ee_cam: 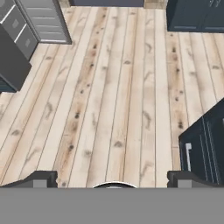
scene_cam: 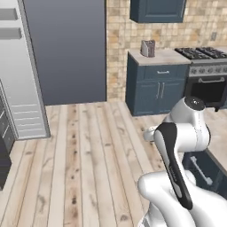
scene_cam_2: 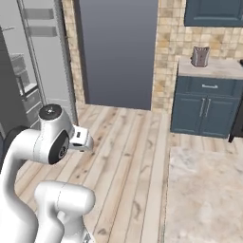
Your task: Retrieve the sausage and cheese from the fridge and place them on the cutting board on the counter.
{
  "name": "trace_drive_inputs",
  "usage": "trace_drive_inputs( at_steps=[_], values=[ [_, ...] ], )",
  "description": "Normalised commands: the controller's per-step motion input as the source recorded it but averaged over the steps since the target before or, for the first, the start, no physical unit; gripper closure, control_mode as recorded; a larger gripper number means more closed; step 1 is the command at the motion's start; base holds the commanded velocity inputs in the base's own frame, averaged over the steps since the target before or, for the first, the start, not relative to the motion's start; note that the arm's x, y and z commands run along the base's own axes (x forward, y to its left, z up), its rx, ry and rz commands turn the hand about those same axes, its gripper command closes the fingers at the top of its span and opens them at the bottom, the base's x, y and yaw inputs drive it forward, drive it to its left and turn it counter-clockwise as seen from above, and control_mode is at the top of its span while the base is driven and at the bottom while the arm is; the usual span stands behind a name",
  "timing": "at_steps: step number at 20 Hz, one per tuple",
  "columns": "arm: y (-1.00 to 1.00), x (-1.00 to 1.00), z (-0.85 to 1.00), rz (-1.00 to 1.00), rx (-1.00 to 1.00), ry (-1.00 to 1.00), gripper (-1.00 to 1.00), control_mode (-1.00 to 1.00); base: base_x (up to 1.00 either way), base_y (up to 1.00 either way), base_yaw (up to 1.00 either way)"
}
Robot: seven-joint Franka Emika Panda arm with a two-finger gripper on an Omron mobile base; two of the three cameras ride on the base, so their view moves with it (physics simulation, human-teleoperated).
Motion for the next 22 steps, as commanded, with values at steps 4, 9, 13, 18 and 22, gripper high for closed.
trace_drive_inputs(
  at_steps=[4, 9, 13, 18, 22],
  values=[
    [0.00, 0.00, 0.00, 0.00, 0.00, 0.00, -1.00, 1.00, 0.81, 0.19, 0.29],
    [0.00, 0.00, 0.00, 0.00, 0.00, 0.00, -1.00, 1.00, 0.92, 0.16, 0.22],
    [0.00, 0.00, 0.00, 0.00, 0.00, 0.00, -1.00, 1.00, 0.92, 0.17, 0.23],
    [0.00, 0.00, 0.00, 0.00, 0.00, 0.00, -1.00, 1.00, 0.83, 0.15, 0.33],
    [0.00, 0.00, 0.00, 0.00, 0.00, 0.00, -1.00, 1.00, 0.82, 0.18, 0.33]
  ],
)
